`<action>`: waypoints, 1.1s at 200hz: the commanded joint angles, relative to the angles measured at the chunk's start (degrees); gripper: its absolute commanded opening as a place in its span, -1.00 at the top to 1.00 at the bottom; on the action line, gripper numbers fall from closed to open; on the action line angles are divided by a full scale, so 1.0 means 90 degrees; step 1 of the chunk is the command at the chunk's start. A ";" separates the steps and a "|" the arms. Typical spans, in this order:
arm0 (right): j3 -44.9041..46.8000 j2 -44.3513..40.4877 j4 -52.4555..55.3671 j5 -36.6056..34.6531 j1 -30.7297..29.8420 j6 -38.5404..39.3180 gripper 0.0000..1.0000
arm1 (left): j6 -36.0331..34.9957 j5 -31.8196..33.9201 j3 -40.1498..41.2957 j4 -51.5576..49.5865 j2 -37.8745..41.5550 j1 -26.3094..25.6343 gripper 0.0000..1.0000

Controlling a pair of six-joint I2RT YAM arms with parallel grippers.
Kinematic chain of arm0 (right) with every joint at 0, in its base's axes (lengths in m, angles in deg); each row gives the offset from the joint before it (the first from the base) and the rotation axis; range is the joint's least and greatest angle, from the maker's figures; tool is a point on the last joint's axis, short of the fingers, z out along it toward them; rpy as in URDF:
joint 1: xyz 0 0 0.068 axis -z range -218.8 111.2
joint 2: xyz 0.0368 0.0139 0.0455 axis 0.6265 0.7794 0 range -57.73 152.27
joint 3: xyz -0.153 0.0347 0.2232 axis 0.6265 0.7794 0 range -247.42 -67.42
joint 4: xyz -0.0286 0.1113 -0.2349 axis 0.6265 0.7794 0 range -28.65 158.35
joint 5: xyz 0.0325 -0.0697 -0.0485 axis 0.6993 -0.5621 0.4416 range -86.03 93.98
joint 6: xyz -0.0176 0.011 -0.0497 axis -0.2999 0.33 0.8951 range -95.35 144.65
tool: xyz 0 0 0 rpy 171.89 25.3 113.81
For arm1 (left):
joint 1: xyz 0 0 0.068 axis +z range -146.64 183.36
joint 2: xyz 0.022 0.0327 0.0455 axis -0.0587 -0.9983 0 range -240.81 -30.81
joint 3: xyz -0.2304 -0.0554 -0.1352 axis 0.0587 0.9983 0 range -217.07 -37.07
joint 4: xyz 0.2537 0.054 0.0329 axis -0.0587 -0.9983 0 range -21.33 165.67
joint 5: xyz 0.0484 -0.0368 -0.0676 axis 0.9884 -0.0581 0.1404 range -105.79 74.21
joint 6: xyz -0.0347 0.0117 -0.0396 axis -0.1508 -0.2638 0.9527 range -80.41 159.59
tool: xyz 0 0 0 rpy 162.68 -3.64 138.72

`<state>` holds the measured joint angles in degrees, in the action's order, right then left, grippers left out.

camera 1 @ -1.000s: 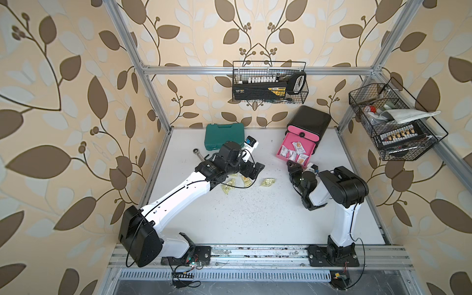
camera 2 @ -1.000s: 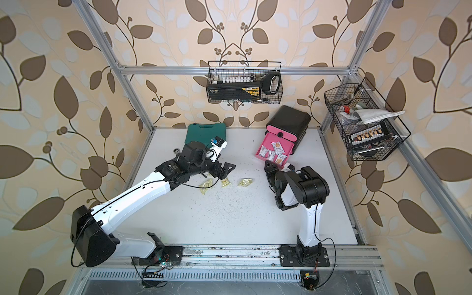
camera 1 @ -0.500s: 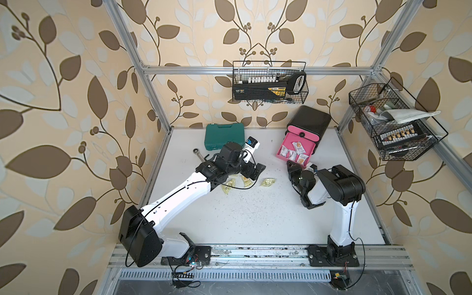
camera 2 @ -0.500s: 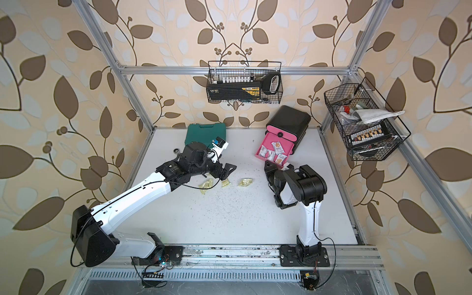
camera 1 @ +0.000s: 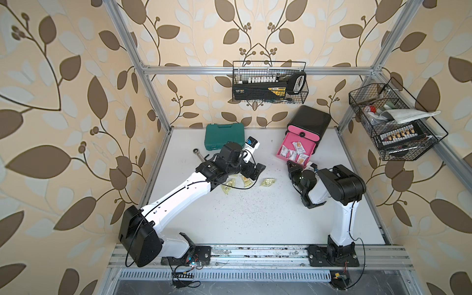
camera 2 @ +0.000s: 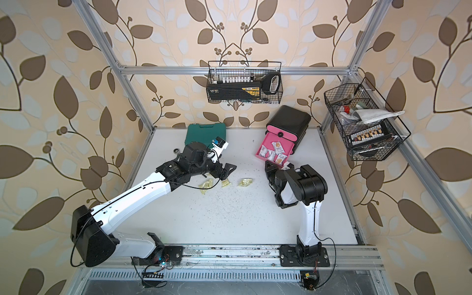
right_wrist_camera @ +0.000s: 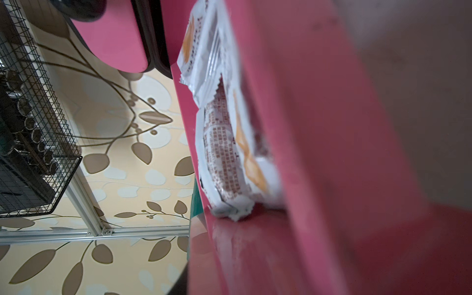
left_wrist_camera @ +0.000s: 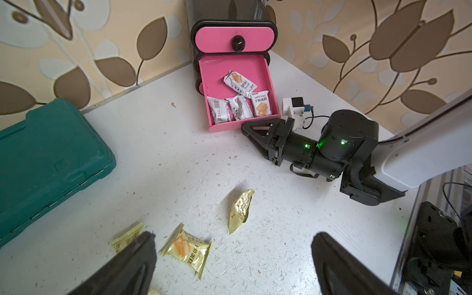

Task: Place the cookies into the drawer by color
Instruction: Close the drawer in the storage box.

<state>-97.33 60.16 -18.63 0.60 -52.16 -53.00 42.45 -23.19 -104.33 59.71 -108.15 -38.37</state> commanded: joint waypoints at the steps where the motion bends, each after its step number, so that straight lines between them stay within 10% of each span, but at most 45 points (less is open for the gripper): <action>1: -0.0090 -0.0264 -0.0123 -0.0069 0.0059 0.0157 0.54 | -0.0103 0.0112 -0.0002 0.0219 0.0174 -0.0069 -0.97; 220: -0.1644 -0.0623 0.1616 -0.0301 0.0619 -0.0261 0.50 | -0.0162 0.0219 0.0003 0.0173 0.0205 -0.0065 -0.97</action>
<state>-108.50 55.31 -3.88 -1.26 -47.33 -55.08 42.27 -21.86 -104.33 59.71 -108.15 -38.37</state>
